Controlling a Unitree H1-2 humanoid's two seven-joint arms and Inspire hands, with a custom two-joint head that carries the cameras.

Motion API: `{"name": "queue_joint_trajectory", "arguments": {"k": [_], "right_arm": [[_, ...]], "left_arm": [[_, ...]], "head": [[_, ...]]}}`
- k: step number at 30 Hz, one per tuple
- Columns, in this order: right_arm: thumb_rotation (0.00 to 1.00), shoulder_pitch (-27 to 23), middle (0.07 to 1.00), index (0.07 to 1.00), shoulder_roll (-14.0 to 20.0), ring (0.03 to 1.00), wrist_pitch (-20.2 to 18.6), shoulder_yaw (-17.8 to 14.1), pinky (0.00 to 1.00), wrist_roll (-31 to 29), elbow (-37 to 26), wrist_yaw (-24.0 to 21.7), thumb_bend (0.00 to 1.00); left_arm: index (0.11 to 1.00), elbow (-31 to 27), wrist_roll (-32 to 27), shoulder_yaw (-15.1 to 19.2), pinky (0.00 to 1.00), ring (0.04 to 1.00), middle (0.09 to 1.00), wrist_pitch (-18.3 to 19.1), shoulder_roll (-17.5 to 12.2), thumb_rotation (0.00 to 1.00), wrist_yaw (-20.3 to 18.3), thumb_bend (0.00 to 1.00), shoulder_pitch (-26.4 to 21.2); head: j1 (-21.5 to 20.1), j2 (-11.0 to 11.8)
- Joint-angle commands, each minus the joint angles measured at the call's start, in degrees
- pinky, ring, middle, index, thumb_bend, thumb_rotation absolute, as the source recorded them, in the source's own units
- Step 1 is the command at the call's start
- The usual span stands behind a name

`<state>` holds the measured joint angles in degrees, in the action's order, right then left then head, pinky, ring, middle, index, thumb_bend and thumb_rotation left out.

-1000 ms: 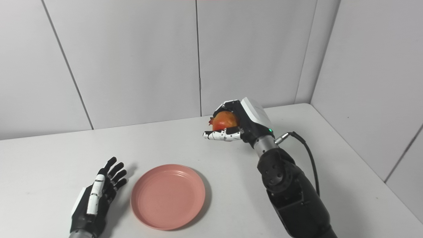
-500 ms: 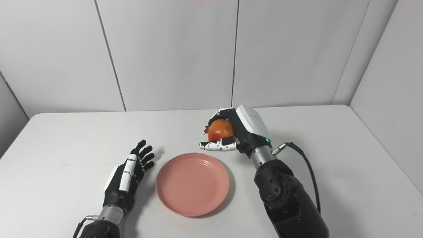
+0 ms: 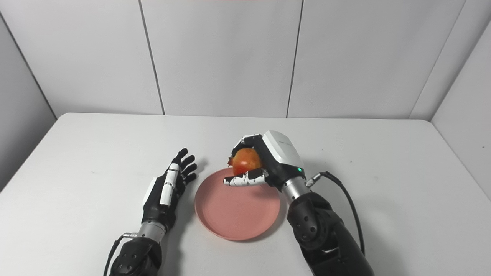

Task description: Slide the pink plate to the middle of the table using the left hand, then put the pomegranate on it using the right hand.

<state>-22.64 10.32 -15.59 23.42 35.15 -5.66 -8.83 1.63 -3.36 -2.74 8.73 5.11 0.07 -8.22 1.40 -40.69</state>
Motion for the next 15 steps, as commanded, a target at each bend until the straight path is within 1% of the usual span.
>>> {"name": "queue_joint_trajectory", "arguments": {"k": [1, 4, 5, 6, 7, 12, 15], "right_arm": [[0.14, -1.8, 0.314, 0.386, -0.7, 0.244, 3.4, 0.2, 0.19, 0.9, -0.1, 1.0, 0.37], [0.14, -1.8, 0.325, 0.397, -1.4, 0.247, 4.0, 0.8, 0.19, 0.9, 1.2, 1.0, 0.37], [0.14, -1.8, 0.327, 0.436, -1.7, 0.248, 4.1, 0.9, 0.19, 0.9, 1.6, 1.0, 0.43], [0.14, -1.7, 0.332, 0.461, -1.9, 0.251, 4.1, 1.1, 0.19, 1.0, 1.9, 0.9, 0.46], [0.14, -1.6, 0.338, 0.470, -2.1, 0.258, 4.1, 1.2, 0.20, 1.1, 2.2, 1.0, 0.47], [0.14, -0.8, 0.331, 0.476, -2.7, 0.250, 3.8, 2.1, 0.19, 1.8, 2.8, 0.7, 0.49], [0.14, -0.3, 0.340, 0.477, -2.9, 0.261, 3.8, 2.1, 0.20, 1.7, 3.0, 0.7, 0.49]], "left_arm": [[0.911, 0.0, 1.2, -0.4, 0.90, 0.904, 0.914, -0.8, 1.2, 1.00, 0.9, 0.41, -1.9], [0.912, 0.4, 1.5, -0.3, 0.90, 0.904, 0.912, -0.8, 1.5, 1.00, 1.3, 0.41, -2.2], [0.912, 0.5, 1.6, -0.3, 0.90, 0.904, 0.913, -0.9, 1.6, 1.00, 1.4, 0.41, -2.3], [0.912, 0.6, 1.7, -0.2, 0.90, 0.903, 0.912, -1.0, 1.7, 1.00, 1.5, 0.41, -2.3], [0.910, 0.7, 1.8, -0.2, 0.90, 0.903, 0.911, -1.1, 1.7, 1.00, 1.7, 0.40, -2.3], [0.905, 1.3, 2.6, -0.4, 0.89, 0.902, 0.907, -1.7, 1.8, 1.00, 1.9, 0.41, -2.5], [0.906, 1.2, 2.7, -0.2, 0.88, 0.901, 0.908, -1.3, 1.9, 1.00, 1.9, 0.41, -2.5]], "head": [[0.0, -0.1], [0.5, -0.3], [0.5, -0.3], [0.5, -0.4], [0.5, -0.4], [0.7, -0.9], [1.0, -1.2]]}}
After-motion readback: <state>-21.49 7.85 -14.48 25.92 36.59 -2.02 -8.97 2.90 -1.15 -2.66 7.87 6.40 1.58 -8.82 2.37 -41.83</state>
